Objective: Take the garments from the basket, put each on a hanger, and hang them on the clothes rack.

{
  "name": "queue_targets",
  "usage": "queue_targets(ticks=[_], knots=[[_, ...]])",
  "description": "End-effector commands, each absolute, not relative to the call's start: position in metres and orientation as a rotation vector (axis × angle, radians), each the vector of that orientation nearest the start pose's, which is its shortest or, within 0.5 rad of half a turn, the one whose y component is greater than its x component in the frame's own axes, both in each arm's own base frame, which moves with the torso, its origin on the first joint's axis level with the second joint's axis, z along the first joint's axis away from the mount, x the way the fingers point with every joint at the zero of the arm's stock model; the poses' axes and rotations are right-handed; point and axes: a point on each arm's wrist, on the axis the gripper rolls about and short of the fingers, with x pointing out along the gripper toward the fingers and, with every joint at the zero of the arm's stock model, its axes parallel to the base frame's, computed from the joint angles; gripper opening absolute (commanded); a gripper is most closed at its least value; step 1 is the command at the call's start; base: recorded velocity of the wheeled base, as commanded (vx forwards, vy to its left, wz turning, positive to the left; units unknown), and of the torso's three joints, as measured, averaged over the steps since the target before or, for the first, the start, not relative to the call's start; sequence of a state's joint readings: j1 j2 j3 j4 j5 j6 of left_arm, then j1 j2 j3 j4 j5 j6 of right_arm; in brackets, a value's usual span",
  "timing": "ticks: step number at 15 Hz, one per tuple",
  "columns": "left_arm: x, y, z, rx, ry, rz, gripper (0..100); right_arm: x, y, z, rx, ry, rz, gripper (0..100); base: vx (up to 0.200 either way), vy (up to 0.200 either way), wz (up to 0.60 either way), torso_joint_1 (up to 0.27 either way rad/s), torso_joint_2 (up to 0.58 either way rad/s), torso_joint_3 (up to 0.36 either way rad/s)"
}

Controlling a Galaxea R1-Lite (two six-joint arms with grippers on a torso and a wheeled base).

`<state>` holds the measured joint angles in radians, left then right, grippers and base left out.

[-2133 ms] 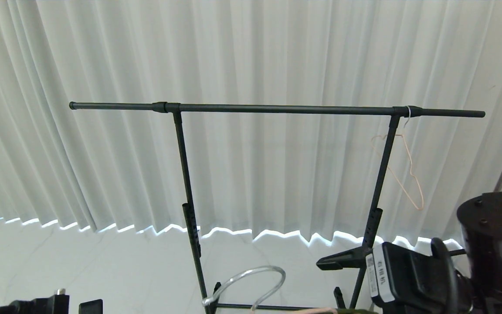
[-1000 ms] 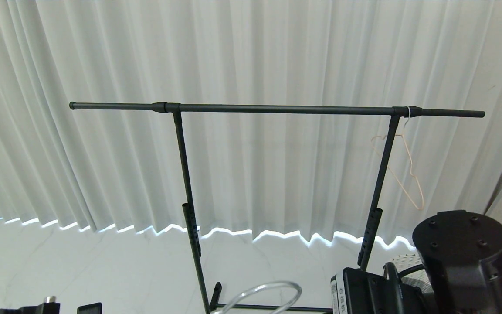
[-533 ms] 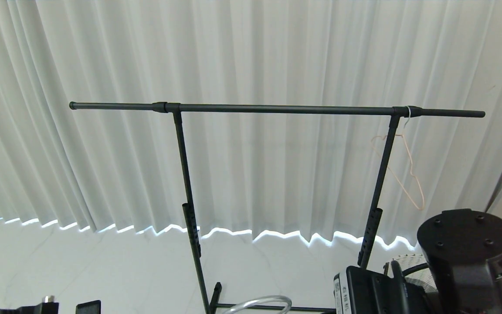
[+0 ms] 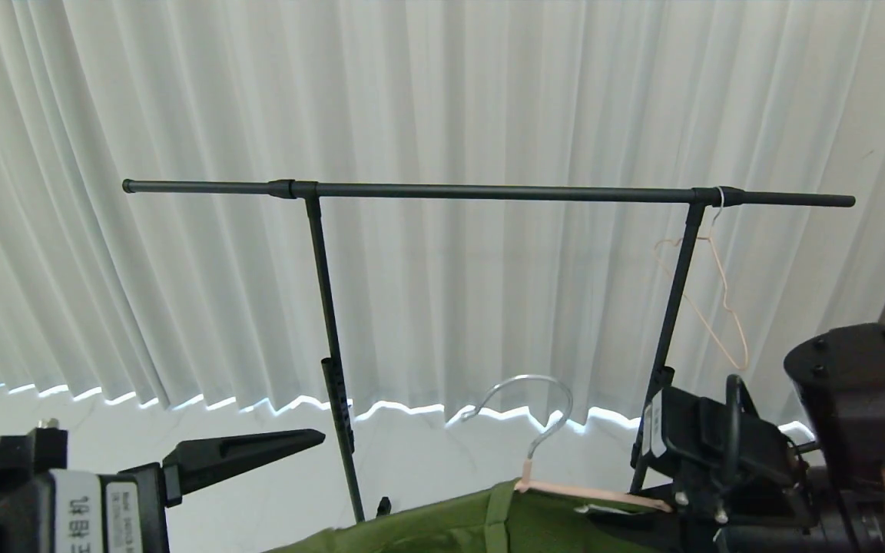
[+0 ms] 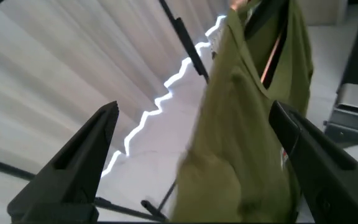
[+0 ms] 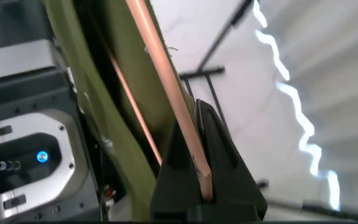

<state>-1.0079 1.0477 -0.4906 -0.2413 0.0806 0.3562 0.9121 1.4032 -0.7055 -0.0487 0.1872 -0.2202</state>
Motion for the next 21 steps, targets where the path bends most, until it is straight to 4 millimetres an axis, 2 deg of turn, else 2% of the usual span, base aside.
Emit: queue_targets(ticks=[1, 3, 5, 10, 13, 16, 17, 20, 21], knots=[[0.082, -0.11, 0.195, 0.504, 0.146, -0.903, 100, 0.132, 0.149, 0.206, -0.386, 0.498, 1.041, 0, 0.0, 0.0, 0.0, 0.0, 0.0, 0.0], [0.09, -0.105, 0.189, 0.506, 0.186, -0.839, 100, 0.128, 0.13, 0.215, -0.377, 0.53, 0.992, 0, 0.0, 0.0, 0.0, 0.0, 0.0, 0.0], [0.098, -0.1, 0.177, 0.52, 0.253, -0.781, 100, 0.123, 0.121, 0.22, -0.369, 0.52, 0.977, 0, 0.0, 0.0, 0.0, 0.0, 0.0, 0.0], [0.111, -0.094, 0.142, 0.563, 0.44, -0.71, 100, 0.12, 0.119, 0.224, -0.375, 0.493, 0.984, 0, 0.0, 0.0, 0.0, 0.0, 0.0, 0.0], [0.122, -0.094, 0.136, 0.554, 0.49, -0.668, 100, 0.116, 0.116, 0.225, -0.378, 0.483, 0.992, 0, 0.0, 0.0, 0.0, 0.0, 0.0, 0.0], [0.127, -0.093, 0.133, 0.539, 0.467, -0.643, 100, 0.116, 0.117, 0.224, -0.378, 0.486, 0.992, 0, 0.0, 0.0, 0.0, 0.0, 0.0, 0.0], [0.128, -0.092, 0.132, 0.538, 0.47, -0.636, 0, 0.117, 0.117, 0.224, -0.379, 0.487, 0.992, 0, 0.0, 0.0, 0.0, 0.0, 0.0, 0.0], [0.128, -0.084, 0.13, 0.532, 0.485, -0.59, 0, 0.117, 0.116, 0.222, -0.382, 0.497, 0.982, 0, 0.0, 0.0, 0.0, 0.0, 0.0, 0.0], [0.128, -0.073, 0.127, 0.531, 0.505, -0.497, 0, 0.118, 0.113, 0.22, -0.379, 0.508, 0.965, 0, 0.0, 0.0, 0.0, 0.0, 0.0, 0.0]])
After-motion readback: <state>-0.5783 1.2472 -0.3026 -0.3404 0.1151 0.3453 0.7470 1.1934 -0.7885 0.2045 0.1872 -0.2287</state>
